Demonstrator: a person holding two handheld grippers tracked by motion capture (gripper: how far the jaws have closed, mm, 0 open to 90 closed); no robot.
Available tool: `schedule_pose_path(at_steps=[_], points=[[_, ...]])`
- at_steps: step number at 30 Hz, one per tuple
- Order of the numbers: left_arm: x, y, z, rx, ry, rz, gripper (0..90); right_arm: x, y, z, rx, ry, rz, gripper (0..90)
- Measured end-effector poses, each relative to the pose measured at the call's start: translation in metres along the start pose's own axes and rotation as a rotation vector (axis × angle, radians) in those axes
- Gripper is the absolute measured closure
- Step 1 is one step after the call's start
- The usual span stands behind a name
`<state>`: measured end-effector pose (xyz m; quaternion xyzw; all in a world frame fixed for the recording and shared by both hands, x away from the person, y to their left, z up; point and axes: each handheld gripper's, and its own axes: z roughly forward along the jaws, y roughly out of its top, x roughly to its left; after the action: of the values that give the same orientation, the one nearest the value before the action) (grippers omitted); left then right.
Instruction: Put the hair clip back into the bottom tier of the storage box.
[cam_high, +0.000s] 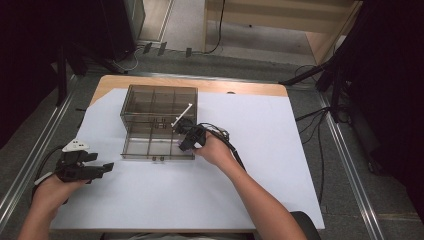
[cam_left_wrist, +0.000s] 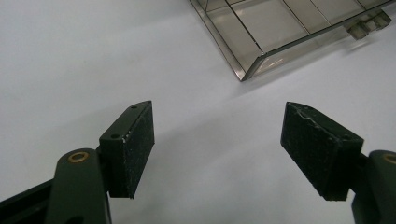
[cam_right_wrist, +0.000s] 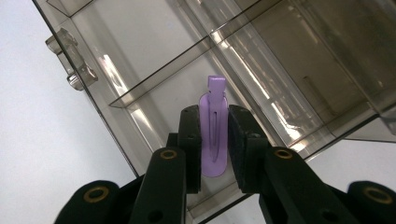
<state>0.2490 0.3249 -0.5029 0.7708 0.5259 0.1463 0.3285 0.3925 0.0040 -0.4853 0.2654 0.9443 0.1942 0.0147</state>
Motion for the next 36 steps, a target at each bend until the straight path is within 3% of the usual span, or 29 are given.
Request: schedule_pose_path(at_steps=[23, 36], points=[[0.0018, 0.0009, -0.0046, -0.033, -0.007, -0.033, 27.0, 0.0057, 0.0007, 0.0051, 0.011, -0.009, -0.041, 76.7], [0.0032, 0.0004, -0.0028, -0.02, -0.013, -0.024, 27.0, 0.0073, 0.0008, 0.0032, 0.005, -0.006, -0.044, 66.3]])
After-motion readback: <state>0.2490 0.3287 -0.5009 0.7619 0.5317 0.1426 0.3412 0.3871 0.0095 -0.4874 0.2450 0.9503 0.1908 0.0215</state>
